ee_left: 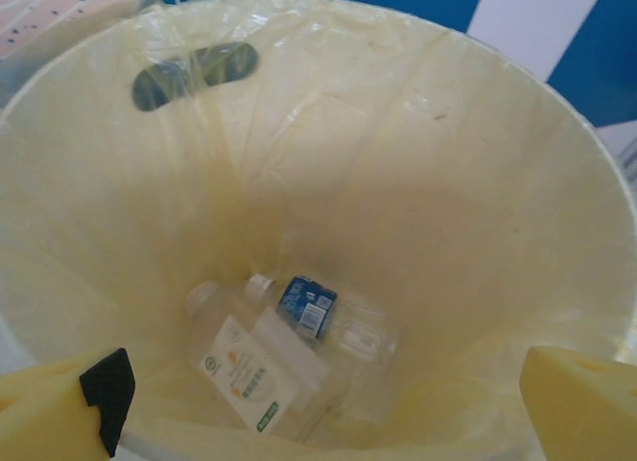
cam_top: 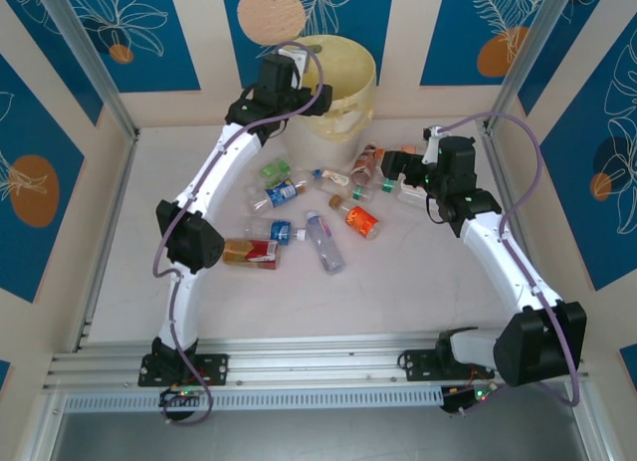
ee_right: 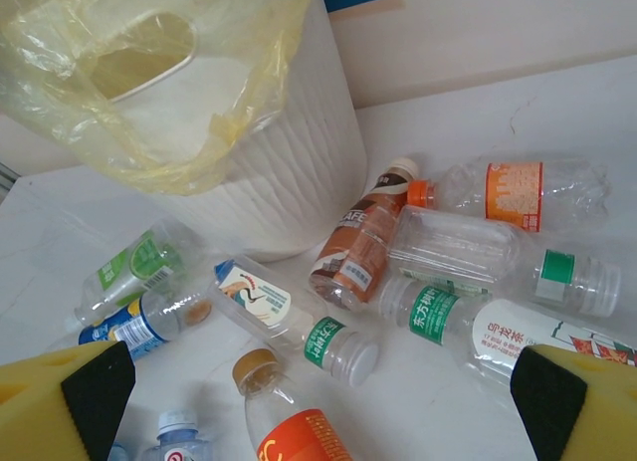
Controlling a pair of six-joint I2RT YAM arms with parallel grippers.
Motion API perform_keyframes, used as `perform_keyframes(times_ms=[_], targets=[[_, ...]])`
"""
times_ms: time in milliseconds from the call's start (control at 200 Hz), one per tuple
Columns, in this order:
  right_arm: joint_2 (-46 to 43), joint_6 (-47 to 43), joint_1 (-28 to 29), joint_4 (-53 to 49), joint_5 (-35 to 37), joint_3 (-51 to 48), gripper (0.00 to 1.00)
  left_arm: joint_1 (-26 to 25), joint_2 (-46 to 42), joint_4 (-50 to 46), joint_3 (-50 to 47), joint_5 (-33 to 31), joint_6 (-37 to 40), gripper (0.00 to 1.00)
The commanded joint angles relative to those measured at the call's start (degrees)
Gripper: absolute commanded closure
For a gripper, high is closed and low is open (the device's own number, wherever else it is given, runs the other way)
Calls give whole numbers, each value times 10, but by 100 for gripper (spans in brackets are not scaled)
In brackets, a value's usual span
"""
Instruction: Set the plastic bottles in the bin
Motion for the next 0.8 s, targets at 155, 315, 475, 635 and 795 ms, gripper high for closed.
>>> perform_keyframes(times_ms=[155,315,475,635,795], targets=[[17,-15,-13,-12,0,-1,1,-3,-84,32,-17,165,64,0],[38,-70,-23,-13,-19,-10,1,-3,-112,12,-22,197,61,0],[112,-166,-59,-42,-116,12,0,-3,-157,23,-88,242,28,0],[213,-286,-80,-96,-116,78,0,-3,-216,68,-186,258,-3,0],[294,-386,-96,-161,-133,157,1,-3,-286,130,-314,255,-17,0]])
